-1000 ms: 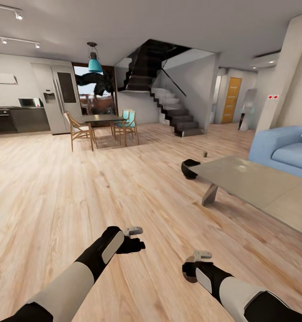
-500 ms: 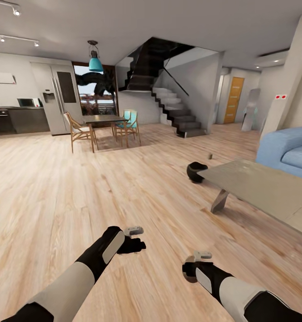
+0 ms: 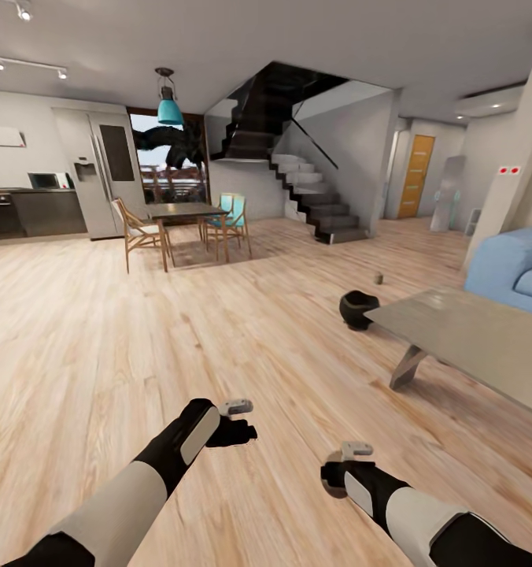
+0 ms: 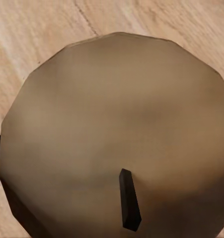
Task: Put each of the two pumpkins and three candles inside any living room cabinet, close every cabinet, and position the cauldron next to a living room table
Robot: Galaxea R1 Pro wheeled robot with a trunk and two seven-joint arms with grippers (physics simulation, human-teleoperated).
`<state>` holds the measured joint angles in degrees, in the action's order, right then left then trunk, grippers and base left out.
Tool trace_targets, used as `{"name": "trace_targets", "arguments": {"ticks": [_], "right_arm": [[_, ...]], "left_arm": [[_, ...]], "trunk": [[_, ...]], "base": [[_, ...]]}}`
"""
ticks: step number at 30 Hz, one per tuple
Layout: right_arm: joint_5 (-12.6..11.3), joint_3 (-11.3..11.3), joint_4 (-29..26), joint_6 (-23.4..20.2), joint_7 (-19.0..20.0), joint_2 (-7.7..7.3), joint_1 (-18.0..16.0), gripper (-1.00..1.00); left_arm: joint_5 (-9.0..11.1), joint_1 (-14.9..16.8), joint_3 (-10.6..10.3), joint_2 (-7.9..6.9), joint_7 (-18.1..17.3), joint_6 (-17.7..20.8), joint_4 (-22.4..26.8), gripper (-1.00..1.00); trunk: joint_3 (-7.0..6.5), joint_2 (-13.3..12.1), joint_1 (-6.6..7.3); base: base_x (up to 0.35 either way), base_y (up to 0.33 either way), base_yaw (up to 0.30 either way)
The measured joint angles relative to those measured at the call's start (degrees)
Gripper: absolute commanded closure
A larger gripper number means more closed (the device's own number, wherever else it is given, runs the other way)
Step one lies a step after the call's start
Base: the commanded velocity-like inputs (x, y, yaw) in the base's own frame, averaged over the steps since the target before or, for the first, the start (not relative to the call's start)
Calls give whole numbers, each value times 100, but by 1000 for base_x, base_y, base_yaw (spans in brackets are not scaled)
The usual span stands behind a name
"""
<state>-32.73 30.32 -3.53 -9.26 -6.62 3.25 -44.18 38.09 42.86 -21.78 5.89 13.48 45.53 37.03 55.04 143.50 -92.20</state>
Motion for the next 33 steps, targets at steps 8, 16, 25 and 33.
{"name": "trace_targets", "arguments": {"ticks": [8,16,25,33], "right_arm": [[0,0,-3,1,-1,0,0,100],[0,0,2,0,0,0,0,100],[0,0,3,1,-3,0,0,100],[0,0,4,1,1,0,0,100]], "left_arm": [[-2,0,0,56,5,0,-34,-100],[-2,0,0,65,7,0,-35,-100],[-1,0,0,78,7,0,-35,-100],[-2,0,0,106,7,0,-35,-100]], "trunk": [[0,0,0],[0,0,0],[0,0,0],[0,0,0]], "base": [[294,157,0],[295,155,0],[295,155,0],[295,154,0]]}}
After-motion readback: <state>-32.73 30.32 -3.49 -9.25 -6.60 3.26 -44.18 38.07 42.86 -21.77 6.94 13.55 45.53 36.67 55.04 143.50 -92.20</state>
